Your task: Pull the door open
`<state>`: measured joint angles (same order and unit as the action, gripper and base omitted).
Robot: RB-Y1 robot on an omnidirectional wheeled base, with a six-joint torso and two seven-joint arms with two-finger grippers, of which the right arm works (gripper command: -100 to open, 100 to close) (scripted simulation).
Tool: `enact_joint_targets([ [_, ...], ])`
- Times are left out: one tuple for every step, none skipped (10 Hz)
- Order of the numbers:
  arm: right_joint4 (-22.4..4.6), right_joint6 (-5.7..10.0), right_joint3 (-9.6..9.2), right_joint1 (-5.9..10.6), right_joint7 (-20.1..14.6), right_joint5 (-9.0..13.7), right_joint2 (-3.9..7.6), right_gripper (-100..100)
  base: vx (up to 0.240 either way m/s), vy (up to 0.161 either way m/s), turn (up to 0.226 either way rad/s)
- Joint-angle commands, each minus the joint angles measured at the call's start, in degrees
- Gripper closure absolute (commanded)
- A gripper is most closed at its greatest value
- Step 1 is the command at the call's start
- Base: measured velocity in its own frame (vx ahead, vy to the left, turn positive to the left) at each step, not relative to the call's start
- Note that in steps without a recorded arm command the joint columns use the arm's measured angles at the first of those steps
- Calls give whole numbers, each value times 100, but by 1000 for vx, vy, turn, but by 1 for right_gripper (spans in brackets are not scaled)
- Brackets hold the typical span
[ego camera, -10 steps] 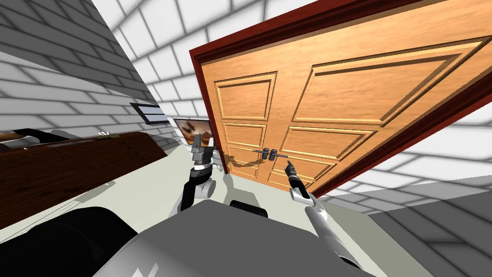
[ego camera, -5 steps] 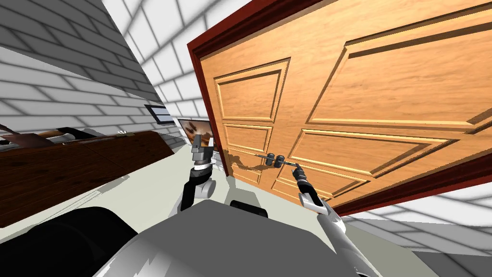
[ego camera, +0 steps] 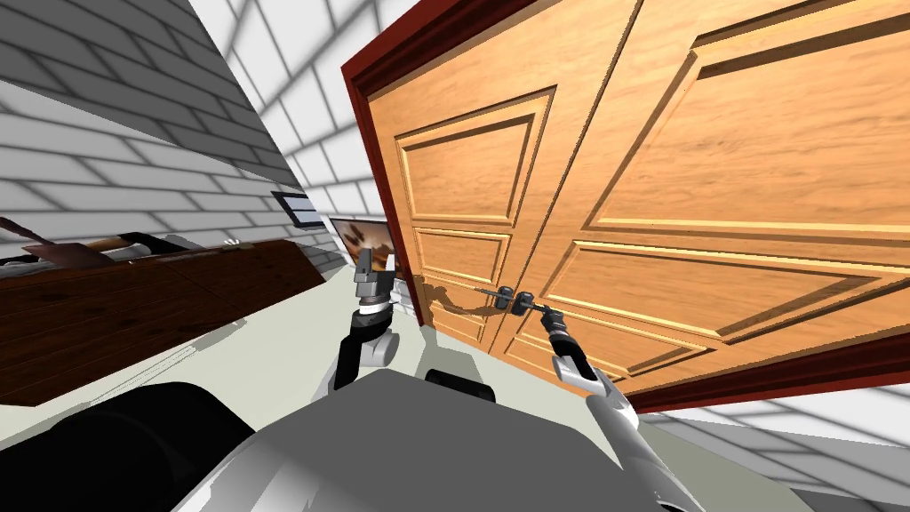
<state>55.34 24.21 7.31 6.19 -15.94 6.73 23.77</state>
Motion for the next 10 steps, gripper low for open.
enact_joint_targets([
  [-7,-4,0,-15,4,-1,0,100,-18,-2,3],
  [-7,-4,0,-15,4,-1,0,100,-10,2,-4],
  [-7,-4,0,-15,4,-1,0,100,0,0,0],
  [4,13,-31,-84,-65,10,77,100,-89,-27,49],
  [14,22,-50,-103,-92,12,102,100,-144,-60,73],
  [43,45,-102,-142,-154,13,154,100,-160,-41,105],
  [60,58,-135,-162,-189,12,180,100,-178,-25,79],
  [101,88,-212,-199,-263,8,231,100,-176,-26,108],
  [146,121,-298,-235,-341,1,278,100,-203,-35,122],
  [192,154,-389,-268,-420,-9,322,100,-191,-23,135],
])
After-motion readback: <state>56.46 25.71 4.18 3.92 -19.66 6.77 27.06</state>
